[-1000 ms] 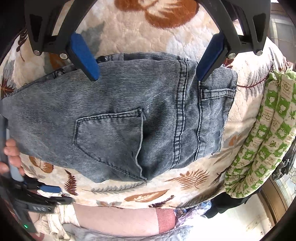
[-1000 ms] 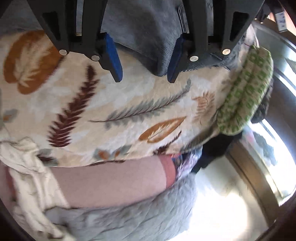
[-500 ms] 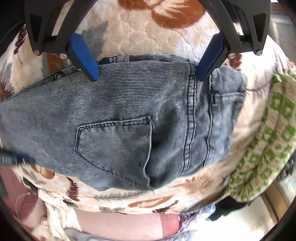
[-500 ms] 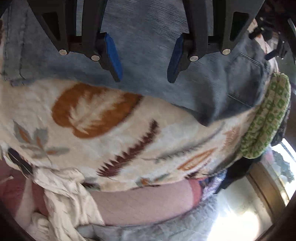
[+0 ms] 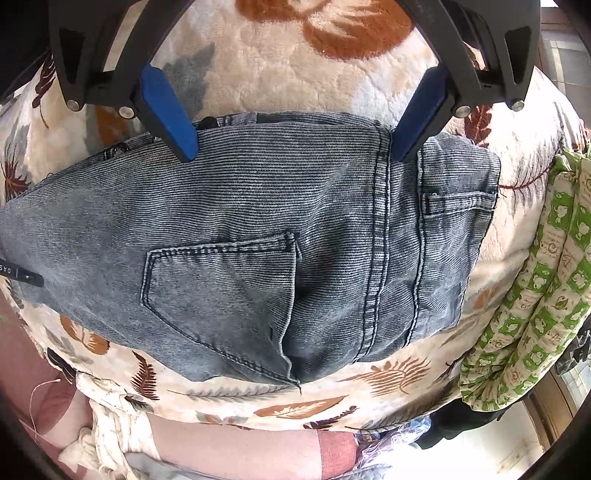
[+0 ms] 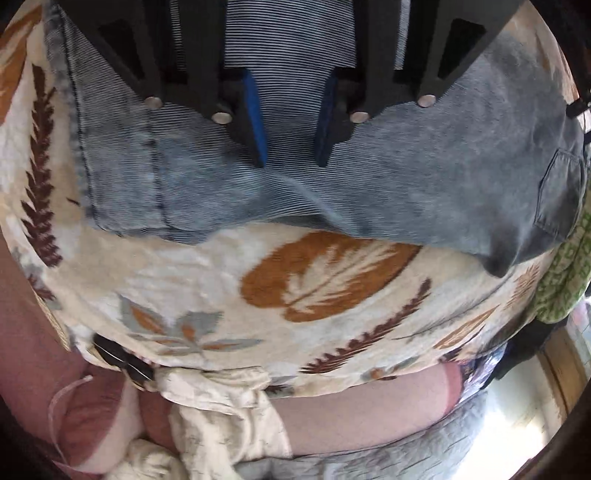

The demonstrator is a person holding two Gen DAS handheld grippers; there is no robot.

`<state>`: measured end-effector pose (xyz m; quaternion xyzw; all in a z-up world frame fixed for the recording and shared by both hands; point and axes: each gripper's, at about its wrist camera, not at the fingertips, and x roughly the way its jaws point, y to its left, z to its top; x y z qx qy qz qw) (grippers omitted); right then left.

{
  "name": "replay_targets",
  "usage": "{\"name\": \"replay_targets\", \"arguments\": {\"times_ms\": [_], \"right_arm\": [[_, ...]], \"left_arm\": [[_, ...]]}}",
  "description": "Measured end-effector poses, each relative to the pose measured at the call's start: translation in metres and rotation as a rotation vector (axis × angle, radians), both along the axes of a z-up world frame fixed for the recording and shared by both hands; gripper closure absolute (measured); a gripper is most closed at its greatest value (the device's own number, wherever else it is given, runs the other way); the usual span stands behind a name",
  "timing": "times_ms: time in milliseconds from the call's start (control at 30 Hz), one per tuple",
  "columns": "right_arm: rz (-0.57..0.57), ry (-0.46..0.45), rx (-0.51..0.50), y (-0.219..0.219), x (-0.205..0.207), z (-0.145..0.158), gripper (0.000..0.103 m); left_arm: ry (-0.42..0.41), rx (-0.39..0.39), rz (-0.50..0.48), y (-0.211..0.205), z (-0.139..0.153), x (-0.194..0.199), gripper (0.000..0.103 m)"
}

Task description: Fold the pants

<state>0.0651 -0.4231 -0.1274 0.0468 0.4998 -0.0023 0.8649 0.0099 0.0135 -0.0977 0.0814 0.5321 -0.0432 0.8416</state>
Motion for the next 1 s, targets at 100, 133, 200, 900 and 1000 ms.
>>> {"name": "replay_targets", "arguments": {"times_ms": [100,133,200,900,1000], "right_arm": [[-0.037,0.006,0.013,-0.012,0.001,-0.001,0.095],[-0.037,0.009,0.02,-0.011,0.003,-0.001,0.095],[-0.051,0.015,0.024,-0.01,0.004,0.004,0.094],[-0.39,-0.135,0.293,-0.119,-0.117,0.054,0.072],[-0.371,-0.13,0.272,-0.114,-0.115,0.054,0.071]], "left_arm": [[0.006,-0.001,0.01,0.001,0.0,-0.003,0.0],[0.01,0.0,0.018,0.001,0.001,-0.004,0.0],[0.012,0.012,0.027,-0.001,0.004,-0.006,0.0],[-0.036,0.061,-0.251,-0.12,0.015,-0.011,0.0],[-0.014,0.07,-0.265,-0.13,0.008,-0.009,0.0]]}}
